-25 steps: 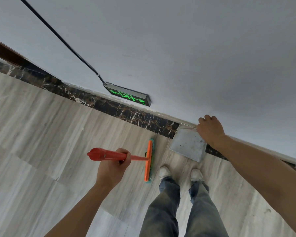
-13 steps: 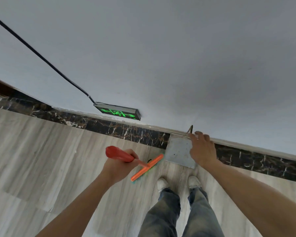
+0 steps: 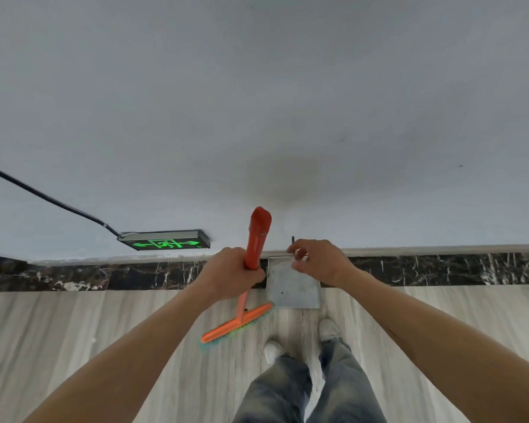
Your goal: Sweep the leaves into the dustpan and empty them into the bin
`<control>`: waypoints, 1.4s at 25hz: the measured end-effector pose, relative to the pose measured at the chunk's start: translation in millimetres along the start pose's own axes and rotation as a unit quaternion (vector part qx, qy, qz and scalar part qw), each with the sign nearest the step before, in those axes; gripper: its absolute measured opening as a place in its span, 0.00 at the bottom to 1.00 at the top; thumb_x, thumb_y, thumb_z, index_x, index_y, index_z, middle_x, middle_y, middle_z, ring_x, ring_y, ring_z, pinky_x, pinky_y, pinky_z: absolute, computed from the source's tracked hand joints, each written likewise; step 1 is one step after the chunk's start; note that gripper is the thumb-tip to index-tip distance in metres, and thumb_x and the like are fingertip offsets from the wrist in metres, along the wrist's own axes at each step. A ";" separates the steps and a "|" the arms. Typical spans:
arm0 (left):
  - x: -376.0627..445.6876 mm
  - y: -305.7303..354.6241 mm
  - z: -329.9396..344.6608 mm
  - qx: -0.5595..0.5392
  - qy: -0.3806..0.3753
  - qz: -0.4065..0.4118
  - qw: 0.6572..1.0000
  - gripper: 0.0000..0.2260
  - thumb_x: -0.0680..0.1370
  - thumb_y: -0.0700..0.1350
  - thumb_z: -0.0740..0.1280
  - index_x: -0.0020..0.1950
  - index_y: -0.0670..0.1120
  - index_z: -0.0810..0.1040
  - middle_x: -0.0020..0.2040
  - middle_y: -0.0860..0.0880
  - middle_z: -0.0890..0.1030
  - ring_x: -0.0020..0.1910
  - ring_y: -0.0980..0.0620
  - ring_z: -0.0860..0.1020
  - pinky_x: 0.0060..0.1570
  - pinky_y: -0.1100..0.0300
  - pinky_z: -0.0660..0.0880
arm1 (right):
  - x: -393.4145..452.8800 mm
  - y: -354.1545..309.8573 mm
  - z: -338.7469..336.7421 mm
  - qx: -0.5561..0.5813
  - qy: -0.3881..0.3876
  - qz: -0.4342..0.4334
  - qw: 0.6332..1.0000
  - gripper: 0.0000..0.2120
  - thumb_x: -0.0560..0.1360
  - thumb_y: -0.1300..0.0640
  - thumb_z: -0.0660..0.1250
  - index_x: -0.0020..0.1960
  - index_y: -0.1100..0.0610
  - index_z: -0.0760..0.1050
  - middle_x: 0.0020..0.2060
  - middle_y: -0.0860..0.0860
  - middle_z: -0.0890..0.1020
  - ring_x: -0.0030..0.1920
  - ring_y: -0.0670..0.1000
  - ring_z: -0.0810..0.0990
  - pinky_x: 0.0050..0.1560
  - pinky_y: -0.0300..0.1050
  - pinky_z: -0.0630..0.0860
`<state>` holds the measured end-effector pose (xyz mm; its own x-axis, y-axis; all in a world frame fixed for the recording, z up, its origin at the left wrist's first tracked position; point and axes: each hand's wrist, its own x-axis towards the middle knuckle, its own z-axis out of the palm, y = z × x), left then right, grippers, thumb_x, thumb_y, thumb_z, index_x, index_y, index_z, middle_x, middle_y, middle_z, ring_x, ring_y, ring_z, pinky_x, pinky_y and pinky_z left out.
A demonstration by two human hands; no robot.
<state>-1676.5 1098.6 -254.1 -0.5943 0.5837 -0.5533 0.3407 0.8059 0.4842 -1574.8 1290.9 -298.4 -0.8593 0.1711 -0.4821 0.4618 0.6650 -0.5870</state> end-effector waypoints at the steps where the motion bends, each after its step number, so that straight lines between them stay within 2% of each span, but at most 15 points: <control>1: 3.5 5.6 -1.4 -0.001 -0.007 0.010 1.000 0.12 0.68 0.50 0.64 0.37 0.41 0.78 0.35 0.43 0.82 0.35 0.45 0.81 0.42 0.47 0.81 | -1.9 -2.9 -5.2 0.009 0.008 -0.001 1.000 0.14 0.75 0.52 0.67 0.61 0.47 0.76 0.52 0.45 0.82 0.50 0.46 0.80 0.56 0.44 0.77; 5: 26.4 20.3 1.6 -0.013 -0.038 0.029 0.999 0.12 0.67 0.50 0.64 0.39 0.41 0.78 0.38 0.42 0.82 0.38 0.43 0.81 0.45 0.44 0.80 | -11.0 -17.7 -29.6 0.057 0.050 -0.036 0.996 0.15 0.73 0.53 0.69 0.59 0.45 0.77 0.49 0.42 0.82 0.45 0.44 0.81 0.54 0.46 0.80; 8: 45.1 28.5 8.0 -0.030 -0.071 0.043 0.996 0.09 0.70 0.47 0.65 0.41 0.41 0.78 0.39 0.41 0.83 0.34 0.47 0.79 0.44 0.44 0.81 | -19.6 -34.1 -59.8 0.141 0.077 -0.086 0.983 0.17 0.72 0.54 0.71 0.59 0.42 0.76 0.50 0.40 0.82 0.46 0.43 0.82 0.51 0.40 0.80; 11: 61.2 36.3 16.2 -0.040 -0.095 0.057 0.993 0.05 0.73 0.42 0.66 0.43 0.43 0.80 0.37 0.46 0.82 0.33 0.50 0.80 0.39 0.53 0.81 | -24.4 -53.1 -86.8 0.196 0.012 -0.136 0.971 0.18 0.72 0.55 0.70 0.60 0.43 0.76 0.54 0.39 0.80 0.51 0.43 0.81 0.50 0.35 0.78; 13: 72.9 40.1 21.6 -0.048 -0.097 0.049 0.993 0.05 0.75 0.41 0.65 0.45 0.41 0.80 0.33 0.49 0.79 0.29 0.53 0.77 0.33 0.60 0.76 | -19.7 -60.5 -93.4 0.159 -0.010 -0.149 0.976 0.15 0.72 0.51 0.70 0.59 0.44 0.78 0.51 0.36 0.81 0.51 0.41 0.81 0.52 0.35 0.78; 15: 84.0 42.8 24.7 -0.056 -0.102 0.030 0.993 0.06 0.76 0.43 0.65 0.46 0.41 0.79 0.32 0.50 0.78 0.27 0.55 0.76 0.28 0.64 0.73 | -11.3 -61.1 -93.7 0.110 0.028 -0.132 0.985 0.12 0.72 0.47 0.70 0.56 0.43 0.80 0.48 0.36 0.83 0.49 0.40 0.81 0.55 0.40 0.78; 17: 95.3 45.6 29.0 -0.041 -0.113 0.018 0.993 0.06 0.76 0.45 0.65 0.43 0.44 0.77 0.32 0.51 0.77 0.27 0.55 0.75 0.28 0.64 0.73 | -2.4 -53.5 -92.9 0.078 0.053 -0.108 0.990 0.11 0.73 0.45 0.69 0.54 0.44 0.81 0.48 0.38 0.84 0.49 0.40 0.82 0.56 0.44 0.77; 19: 101.7 48.8 34.2 0.005 -0.088 0.015 0.996 0.08 0.76 0.47 0.64 0.37 0.49 0.73 0.32 0.52 0.75 0.31 0.53 0.76 0.32 0.61 0.73 | 4.6 -44.4 -92.6 0.063 0.067 -0.083 0.992 0.10 0.73 0.46 0.68 0.53 0.45 0.80 0.48 0.39 0.84 0.48 0.42 0.82 0.57 0.46 0.77; 20: 102.1 50.0 36.9 0.026 -0.059 0.014 0.998 0.08 0.77 0.49 0.63 0.39 0.49 0.73 0.33 0.52 0.76 0.34 0.50 0.77 0.35 0.58 0.75 | 8.2 -40.9 -94.1 0.057 0.073 -0.071 0.993 0.10 0.74 0.46 0.68 0.53 0.46 0.80 0.48 0.39 0.84 0.48 0.43 0.82 0.57 0.47 0.76; 22: 104.7 52.9 39.2 0.036 0.004 0.016 0.999 0.09 0.79 0.52 0.60 0.51 0.47 0.75 0.40 0.50 0.80 0.40 0.47 0.80 0.41 0.54 0.78 | 19.9 -37.2 -101.5 0.045 0.078 -0.051 0.995 0.10 0.75 0.46 0.67 0.55 0.46 0.79 0.49 0.40 0.84 0.49 0.44 0.81 0.58 0.47 0.76; 25: 113.2 59.1 32.7 0.015 0.072 0.002 0.997 0.14 0.81 0.52 0.58 0.63 0.47 0.73 0.46 0.50 0.82 0.40 0.49 0.79 0.39 0.56 0.75 | 39.8 -35.7 -112.5 0.047 0.101 -0.019 0.994 0.12 0.76 0.45 0.65 0.57 0.48 0.78 0.52 0.44 0.83 0.51 0.48 0.81 0.58 0.48 0.76; 28: 122.5 71.8 24.3 0.011 0.089 -0.005 0.996 0.16 0.82 0.54 0.56 0.64 0.47 0.72 0.45 0.50 0.82 0.37 0.51 0.78 0.38 0.57 0.75 | 53.5 -37.1 -124.3 0.032 0.098 -0.010 0.995 0.16 0.76 0.46 0.65 0.59 0.52 0.78 0.54 0.48 0.83 0.53 0.51 0.81 0.59 0.48 0.76; 31: 132.2 82.3 19.7 -0.023 0.102 -0.020 0.994 0.17 0.82 0.54 0.55 0.65 0.46 0.71 0.42 0.51 0.80 0.37 0.51 0.79 0.35 0.59 0.75 | 66.0 -39.2 -132.1 0.003 0.099 0.015 0.995 0.16 0.77 0.45 0.63 0.56 0.56 0.78 0.50 0.52 0.84 0.50 0.54 0.81 0.53 0.47 0.76; 33: 136.4 86.7 16.4 -0.042 0.106 -0.031 0.993 0.19 0.82 0.55 0.54 0.67 0.45 0.70 0.47 0.49 0.83 0.41 0.50 0.82 0.41 0.54 0.80 | 68.8 -38.1 -133.6 0.044 0.103 0.038 0.993 0.16 0.77 0.45 0.61 0.53 0.56 0.80 0.47 0.52 0.84 0.47 0.54 0.82 0.52 0.46 0.77; 35: 138.7 87.9 15.2 -0.066 0.093 -0.036 0.993 0.19 0.83 0.54 0.54 0.69 0.46 0.69 0.52 0.47 0.83 0.44 0.48 0.84 0.46 0.50 0.82 | 65.1 -36.4 -131.0 0.117 0.096 0.050 0.987 0.18 0.78 0.45 0.59 0.54 0.57 0.81 0.46 0.54 0.85 0.48 0.55 0.82 0.56 0.50 0.78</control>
<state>-1717.9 1251.9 -298.6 -0.7426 0.4862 -0.4606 0.2010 0.8178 0.5392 -1676.4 1373.0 -223.2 -0.8226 0.3771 -0.4256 0.5649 0.4562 -0.6876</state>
